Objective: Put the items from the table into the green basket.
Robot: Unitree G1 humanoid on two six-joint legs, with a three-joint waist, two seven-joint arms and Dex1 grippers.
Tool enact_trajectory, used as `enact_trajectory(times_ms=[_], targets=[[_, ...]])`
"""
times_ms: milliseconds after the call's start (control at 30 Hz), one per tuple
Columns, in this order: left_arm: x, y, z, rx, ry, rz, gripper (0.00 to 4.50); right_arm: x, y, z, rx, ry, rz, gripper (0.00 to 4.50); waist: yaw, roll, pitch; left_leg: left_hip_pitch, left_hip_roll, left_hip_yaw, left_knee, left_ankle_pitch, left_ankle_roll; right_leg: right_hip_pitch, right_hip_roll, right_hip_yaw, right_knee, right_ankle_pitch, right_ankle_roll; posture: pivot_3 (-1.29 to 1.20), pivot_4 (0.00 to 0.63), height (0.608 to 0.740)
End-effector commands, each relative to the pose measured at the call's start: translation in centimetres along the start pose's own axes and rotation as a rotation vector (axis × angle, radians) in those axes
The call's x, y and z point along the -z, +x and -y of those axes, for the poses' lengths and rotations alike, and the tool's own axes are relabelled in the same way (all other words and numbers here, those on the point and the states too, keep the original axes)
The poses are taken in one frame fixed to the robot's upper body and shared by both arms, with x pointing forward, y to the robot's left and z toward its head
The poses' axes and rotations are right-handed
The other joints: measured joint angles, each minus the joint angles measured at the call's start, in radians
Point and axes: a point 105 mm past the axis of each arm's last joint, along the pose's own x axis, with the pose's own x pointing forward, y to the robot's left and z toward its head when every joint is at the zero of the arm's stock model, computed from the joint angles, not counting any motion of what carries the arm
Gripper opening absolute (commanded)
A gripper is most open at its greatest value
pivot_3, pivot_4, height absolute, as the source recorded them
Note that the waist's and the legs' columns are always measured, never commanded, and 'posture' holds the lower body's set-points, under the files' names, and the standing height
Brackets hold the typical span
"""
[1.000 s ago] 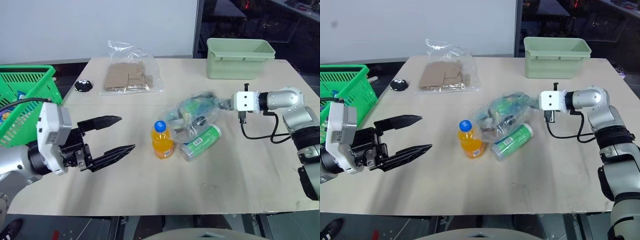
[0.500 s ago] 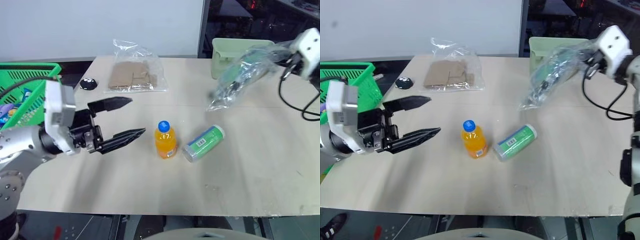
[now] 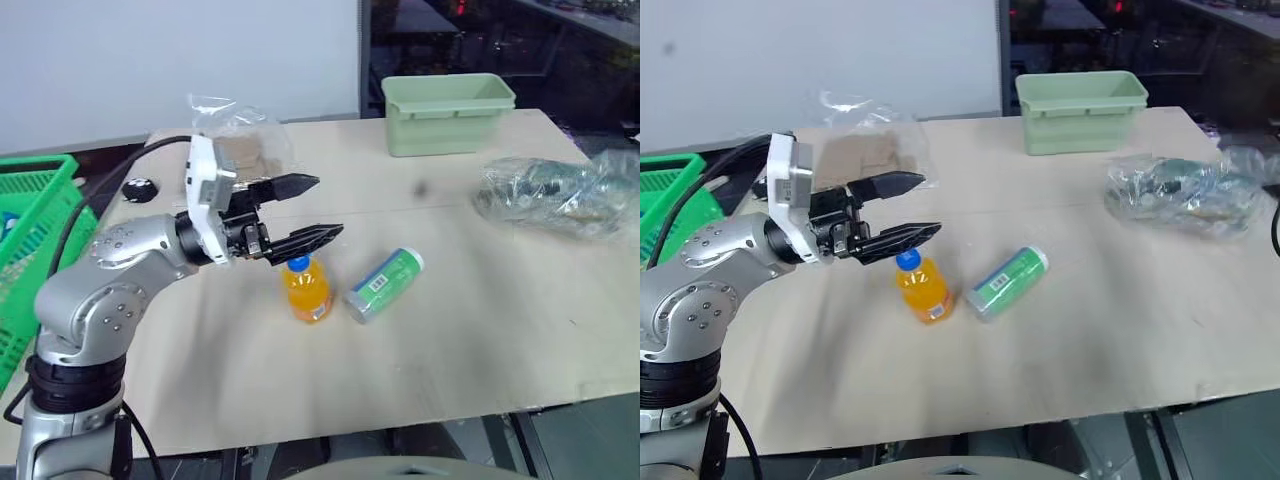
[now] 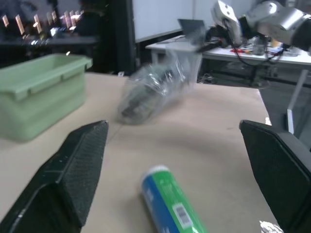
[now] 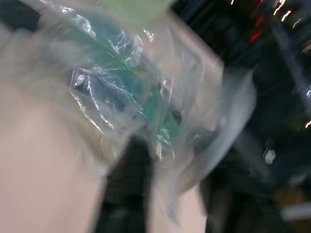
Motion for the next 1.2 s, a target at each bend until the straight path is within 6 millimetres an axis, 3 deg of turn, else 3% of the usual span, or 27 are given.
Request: enact_trajectory(times_ms=[33, 100, 133, 233, 367, 500, 600, 700, 833, 1033, 1200], targets=[[-0.6, -0.1, -0.2, 0.014, 0.038, 0.019, 4.5, -0.9, -2.8, 0.4, -0.027, -0.008, -0.013, 3.31, -0.023, 0.001, -0.001, 0.001, 0.0, 0.0, 0.0, 0.0, 0.0, 0.0, 0.0, 0.0, 0.0, 0.0, 0.0, -0.18, 0.0, 0.74], [-0.5, -0.1, -0.4, 0.017, 0.039, 0.018, 4.5, -0.2, -4.0, 0.2, -0.048, 0.005, -0.056, 4.31, -0.041, 0.003, -0.002, 0.001, 0.0, 0.0, 0.001, 0.0, 0.0, 0.002, 0.0, 0.0, 0.0, -0.002, 0.004, -0.18, 0.0, 0.74], [-0.5, -0.2, -0.4, 0.019, 0.039, 0.017, 4.5, -0.2, -4.5, 0.3, -0.047, 0.011, -0.057, 4.49, -0.051, 0.003, -0.003, 0.002, 0.0, 0.0, 0.001, 0.0, 0.0, 0.002, 0.0, 0.0, 0.0, -0.002, 0.005, -0.19, 0.0, 0.74], [-0.3, -0.4, -0.5, 0.017, 0.044, 0.006, 4.5, -1.6, -5.6, 1.1, -0.009, 0.031, 0.001, 4.49, -0.082, 0.003, -0.003, 0.005, 0.0, 0.0, 0.001, 0.0, 0.0, 0.005, 0.0, 0.001, -0.001, -0.002, 0.007, -0.19, 0.0, 0.74], [0.1, -1.0, -1.0, -0.012, 0.049, -0.019, 4.5, -6.1, -5.6, 0.2, -0.07, 0.135, 0.201, 4.49, -0.119, 0.001, -0.003, 0.015, 0.0, 0.001, 0.001, 0.0, 0.0, 0.016, 0.0, 0.002, -0.002, -0.001, 0.008, -0.18, 0.0, 0.74], [1.0, -2.0, -1.1, -0.051, 0.058, -0.058, 4.5, -10.5, -4.0, -4.1, -0.278, 0.249, 0.445, 4.49, -0.139, -0.01, -0.009, 0.017, 0.001, 0.0, 0.0, 0.0, 0.0, 0.017, 0.003, 0.003, -0.002, -0.001, 0.008, -0.15, 0.0, 0.74], [1.3, -3.5, -1.2, -0.13, 0.063, -0.083, 4.5, -12.1, -1.8, -9.8, -0.469, 0.347, 0.605, 4.49, -0.134, -0.021, -0.015, 0.016, 0.001, -0.001, -0.002, 0.0, 0.0, 0.016, 0.003, 0.003, -0.003, -0.001, 0.008, -0.1, 0.0, 0.74], [1.1, -5.1, -1.5, -0.224, 0.079, -0.091, 4.5, -12.6, -1.1, -14.5, -0.62, 0.409, 0.657, 4.49, -0.103, -0.021, -0.014, 0.014, 0.004, -0.004, -0.004, 0.0, 0.0, 0.013, 0.005, 0.001, -0.002, -0.001, 0.008, -0.05, 0.0, 0.74], [0.1, -7.4, -1.8, -0.343, 0.08, -0.067, 4.5, -12.4, -0.3, -17.9, -0.722, 0.411, 0.655, 4.49, -0.035, -0.018, -0.012, 0.014, 0.001, -0.002, -0.005, 0.0, 0.0, 0.012, 0.002, 0.001, -0.003, -0.002, 0.009, 0.01, 0.0, 0.74], [2.3, -10.7, 1.4, -0.344, 0.022, -0.224, 4.5, -10.5, 0.3, -19.7, -0.807, 0.346, 0.607, 4.49, 0.043, -0.019, -0.013, 0.014, 0.001, -0.001, -0.007, -0.001, 0.0, 0.013, 0.0, 0.0, -0.008, -0.002, 0.009, 0.06, 0.0, 0.74], [5.3, -10.8, 2.5, -0.353, -0.002, -0.329, 4.5, -11.2, -0.8, -20.6, -0.958, 0.328, 0.664, 4.49, 0.101, -0.019, -0.014, 0.016, 0.001, 0.001, -0.007, 0.0, 0.0, 0.013, -0.001, 0.0, -0.008, -0.004, 0.004, 0.09, 0.0, 0.74]])
